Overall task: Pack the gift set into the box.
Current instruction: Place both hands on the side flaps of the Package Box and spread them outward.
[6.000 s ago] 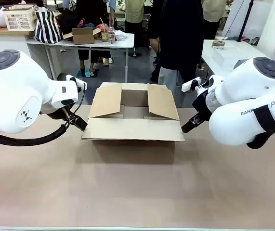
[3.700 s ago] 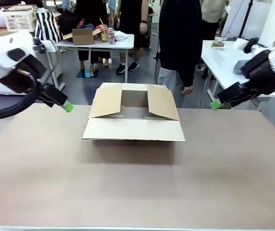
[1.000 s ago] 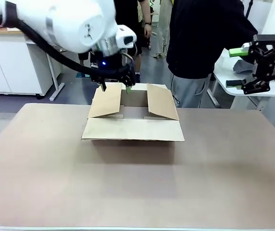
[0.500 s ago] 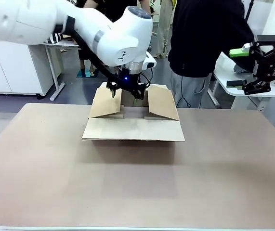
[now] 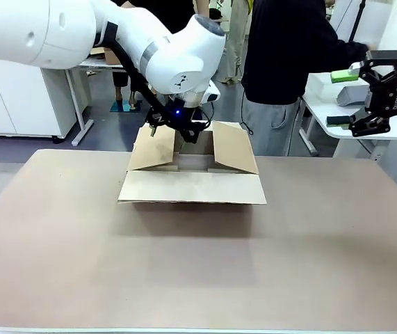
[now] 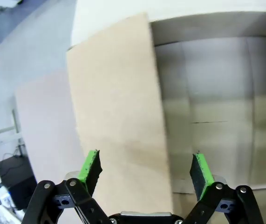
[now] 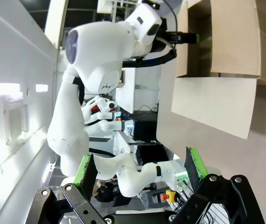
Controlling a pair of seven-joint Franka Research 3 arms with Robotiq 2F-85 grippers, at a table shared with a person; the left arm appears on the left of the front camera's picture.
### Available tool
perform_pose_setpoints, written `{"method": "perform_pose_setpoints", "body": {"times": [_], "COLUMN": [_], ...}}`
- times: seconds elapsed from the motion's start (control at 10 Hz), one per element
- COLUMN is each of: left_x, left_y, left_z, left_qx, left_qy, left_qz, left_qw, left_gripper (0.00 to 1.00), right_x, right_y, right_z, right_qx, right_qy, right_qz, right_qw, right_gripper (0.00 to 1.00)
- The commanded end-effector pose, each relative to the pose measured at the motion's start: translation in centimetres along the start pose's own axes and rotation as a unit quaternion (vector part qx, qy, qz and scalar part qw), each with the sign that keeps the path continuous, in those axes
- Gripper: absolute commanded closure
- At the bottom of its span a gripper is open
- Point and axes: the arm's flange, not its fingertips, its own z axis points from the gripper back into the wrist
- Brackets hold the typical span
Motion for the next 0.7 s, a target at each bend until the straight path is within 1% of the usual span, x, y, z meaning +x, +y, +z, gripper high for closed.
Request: {"method": "perform_pose_setpoints", "body": {"times": [0.0, 0.3, 0.6], "left_x": [-0.9, -1.0, -1.2], "left_y": [-0.2, 0.1, 1.3], "left_z": [-0.7, -1.2, -0.2], "left_qx": [0.041, 0.044, 0.072], "left_qy": [0.003, 0.009, -0.001], "left_qz": [0.0, 0.001, 0.001], "left_qw": [0.999, 0.999, 0.997], "left_gripper": [0.0, 0.0, 0.0], "right_x": [0.2, 0.2, 0.2], "right_y": [0.1, 0.1, 0.1], "right_z": [0.0, 0.0, 0.0], "right_qx": [0.003, 0.003, 0.003], "right_qy": [0.002, 0.002, 0.002], "right_qz": [0.015, 0.015, 0.015], "right_qw": [1.0, 1.0, 1.0], "right_gripper": [0.0, 0.0, 0.0]}}
